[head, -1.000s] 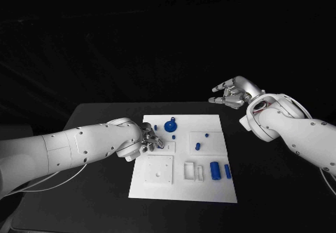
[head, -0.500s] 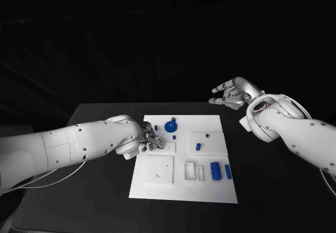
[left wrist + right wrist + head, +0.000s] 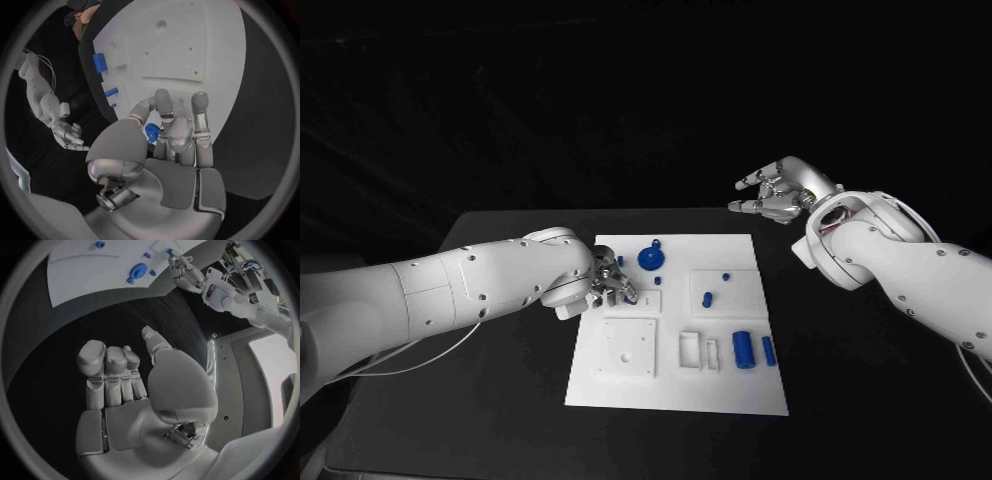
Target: Assemble the parts on the task board
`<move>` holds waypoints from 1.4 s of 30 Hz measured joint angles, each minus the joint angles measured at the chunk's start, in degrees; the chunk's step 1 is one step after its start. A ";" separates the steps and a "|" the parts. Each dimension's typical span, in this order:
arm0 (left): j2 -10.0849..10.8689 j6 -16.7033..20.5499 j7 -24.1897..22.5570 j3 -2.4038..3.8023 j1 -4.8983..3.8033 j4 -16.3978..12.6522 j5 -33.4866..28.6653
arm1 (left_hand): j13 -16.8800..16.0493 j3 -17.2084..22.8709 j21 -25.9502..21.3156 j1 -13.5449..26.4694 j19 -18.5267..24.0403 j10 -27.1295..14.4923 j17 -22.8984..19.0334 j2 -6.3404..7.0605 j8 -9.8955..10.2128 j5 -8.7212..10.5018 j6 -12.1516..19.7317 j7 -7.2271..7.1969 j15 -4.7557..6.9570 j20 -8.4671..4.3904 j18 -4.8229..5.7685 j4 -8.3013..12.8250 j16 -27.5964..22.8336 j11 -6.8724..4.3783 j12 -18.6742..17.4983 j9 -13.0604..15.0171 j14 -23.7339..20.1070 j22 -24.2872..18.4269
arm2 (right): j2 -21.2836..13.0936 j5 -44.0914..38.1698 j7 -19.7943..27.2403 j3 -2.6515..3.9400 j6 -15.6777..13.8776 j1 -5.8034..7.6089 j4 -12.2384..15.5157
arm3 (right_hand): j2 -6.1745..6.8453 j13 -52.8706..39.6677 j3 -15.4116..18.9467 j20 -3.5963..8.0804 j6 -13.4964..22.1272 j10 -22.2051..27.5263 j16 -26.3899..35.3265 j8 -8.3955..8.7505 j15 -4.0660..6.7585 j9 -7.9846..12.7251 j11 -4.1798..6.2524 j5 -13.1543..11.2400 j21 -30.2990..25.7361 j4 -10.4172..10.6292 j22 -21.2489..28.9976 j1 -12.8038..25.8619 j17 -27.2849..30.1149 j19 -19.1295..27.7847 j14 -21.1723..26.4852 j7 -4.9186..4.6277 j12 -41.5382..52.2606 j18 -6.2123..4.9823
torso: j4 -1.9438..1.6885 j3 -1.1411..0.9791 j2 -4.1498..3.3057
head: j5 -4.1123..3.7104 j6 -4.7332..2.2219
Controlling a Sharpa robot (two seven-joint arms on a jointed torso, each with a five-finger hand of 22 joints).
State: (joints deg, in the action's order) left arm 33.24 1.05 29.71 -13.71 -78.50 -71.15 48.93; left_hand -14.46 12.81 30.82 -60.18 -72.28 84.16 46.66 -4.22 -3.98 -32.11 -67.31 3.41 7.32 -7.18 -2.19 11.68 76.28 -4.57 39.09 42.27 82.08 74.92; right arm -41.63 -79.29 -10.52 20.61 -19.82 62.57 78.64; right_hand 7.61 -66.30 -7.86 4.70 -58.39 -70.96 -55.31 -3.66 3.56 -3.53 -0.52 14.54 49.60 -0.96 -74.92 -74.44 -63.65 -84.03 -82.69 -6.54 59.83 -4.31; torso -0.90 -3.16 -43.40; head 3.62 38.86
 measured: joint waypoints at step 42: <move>-2.71 -3.20 1.80 0.02 -0.21 2.98 0.09 | 0.23 0.55 -0.44 0.33 -0.21 0.00 0.53 -0.33 0.05 -0.22 0.00 0.00 -0.02 -0.21 0.00 0.22 0.00 0.00 0.22 1.39 -0.01 0.02 | 0.27 -0.59 -0.61 0.00 0.11 0.00 -0.16 | 0.00 0.00 -0.73 0.00 0.00 0.00 0.00 0.00 0.00 0.00 0.00 -0.01 0.00 -0.73 0.01 0.00 -0.01 0.00 0.00 0.00 0.00 0.00 | -0.05 0.10 0.05 | -0.05 0.30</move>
State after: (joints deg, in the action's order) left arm 30.53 -2.15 31.51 -13.69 -78.71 -68.17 49.01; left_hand -14.23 13.37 30.38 -59.85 -72.49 84.16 47.19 -4.54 -3.93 -32.33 -67.31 3.41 7.30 -7.39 -2.19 11.90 76.28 -4.57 39.31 43.66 82.08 74.95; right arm -41.36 -79.88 -11.13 20.61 -19.71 62.57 78.48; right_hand 7.62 -66.30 -8.59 4.70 -58.40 -70.96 -55.31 -3.66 3.56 -3.53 -0.53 14.53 49.60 -1.69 -74.91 -74.44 -63.66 -84.03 -82.69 -6.54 59.83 -4.30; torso -0.95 -3.06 -43.35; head 3.57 39.16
